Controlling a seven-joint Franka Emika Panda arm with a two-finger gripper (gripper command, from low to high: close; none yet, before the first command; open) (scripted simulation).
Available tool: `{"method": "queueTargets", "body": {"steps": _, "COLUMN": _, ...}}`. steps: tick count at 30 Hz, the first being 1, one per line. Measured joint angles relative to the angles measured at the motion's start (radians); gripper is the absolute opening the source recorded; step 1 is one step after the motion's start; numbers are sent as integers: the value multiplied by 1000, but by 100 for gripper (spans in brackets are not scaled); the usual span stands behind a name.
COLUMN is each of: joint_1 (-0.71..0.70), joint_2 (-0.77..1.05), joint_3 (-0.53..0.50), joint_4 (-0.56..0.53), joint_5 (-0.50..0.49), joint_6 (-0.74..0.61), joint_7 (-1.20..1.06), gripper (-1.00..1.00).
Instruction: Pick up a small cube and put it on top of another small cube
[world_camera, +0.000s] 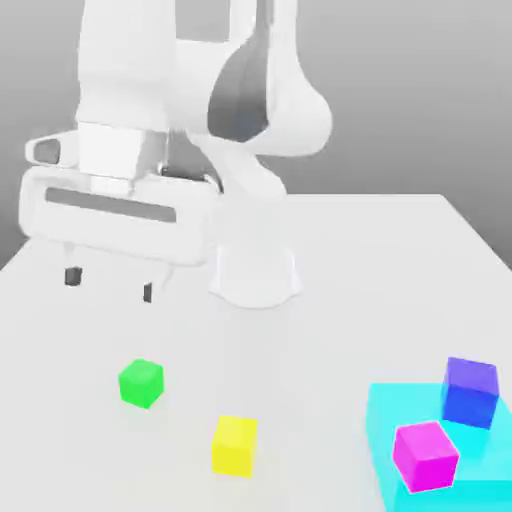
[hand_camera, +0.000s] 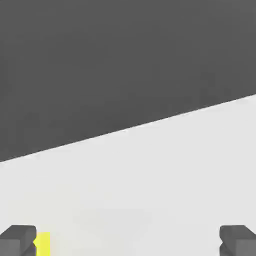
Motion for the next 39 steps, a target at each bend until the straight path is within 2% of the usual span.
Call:
{"method": "queueTargets", "body": {"steps": 3, "joint_1": -32, "joint_2": 133, "joint_3": -46, "joint_4": -95, "joint_5": 83, "joint_6": 101, "joint_7": -76, "gripper": 0}}
{"method": "queueTargets", "body": {"steps": 5, "joint_1": -36, "joint_2": 210, "joint_3": -36, "joint_4": -111, "joint_5": 160, "joint_6": 160, "joint_7": -133, "gripper": 0}}
{"method": "queueTargets", "body": {"steps": 8, "joint_1": -93, "joint_2": 319, "joint_3": 40, "joint_4": -98, "joint_5": 256, "joint_6": 247, "joint_7": -200, "gripper": 0}}
{"method": "queueTargets", "body": {"steps": 11, "joint_1": -165, "joint_2": 427, "joint_3": 119, "joint_4": -78, "joint_5": 290, "joint_6": 335, "joint_7": -228, "gripper": 0}}
{"method": "queueTargets", "body": {"steps": 12, "joint_1": -182, "joint_2": 454, "joint_3": 135, "joint_4": -74, "joint_5": 293, "joint_6": 356, "joint_7": -233, "gripper": -100}}
{"method": "queueTargets", "body": {"steps": 18, "joint_1": -191, "joint_2": 468, "joint_3": 144, "joint_4": -71, "joint_5": 290, "joint_6": 367, "joint_7": -231, "gripper": -100}}
{"method": "queueTargets", "body": {"steps": 21, "joint_1": -166, "joint_2": 403, "joint_3": 115, "joint_4": -83, "joint_5": 271, "joint_6": 315, "joint_7": -213, "gripper": -100}}
{"method": "queueTargets", "body": {"steps": 27, "joint_1": -148, "joint_2": 202, "joint_3": 80, "joint_4": -115, "joint_5": 147, "joint_6": 146, "joint_7": -113, "gripper": -100}}
{"method": "queueTargets", "body": {"steps": 30, "joint_1": -144, "joint_2": 175, "joint_3": 166, "joint_4": -51, "joint_5": 139, "joint_6": 55, "joint_7": -10, "gripper": -100}}
{"method": "queueTargets", "body": {"steps": 33, "joint_1": 23, "joint_2": 165, "joint_3": 270, "joint_4": 30, "joint_5": 145, "joint_6": -33, "joint_7": 103, "gripper": -100}}
{"method": "queueTargets", "body": {"steps": 39, "joint_1": 288, "joint_2": 153, "joint_3": 389, "joint_4": 205, "joint_5": 155, "joint_6": -220, "joint_7": 346, "gripper": -100}}
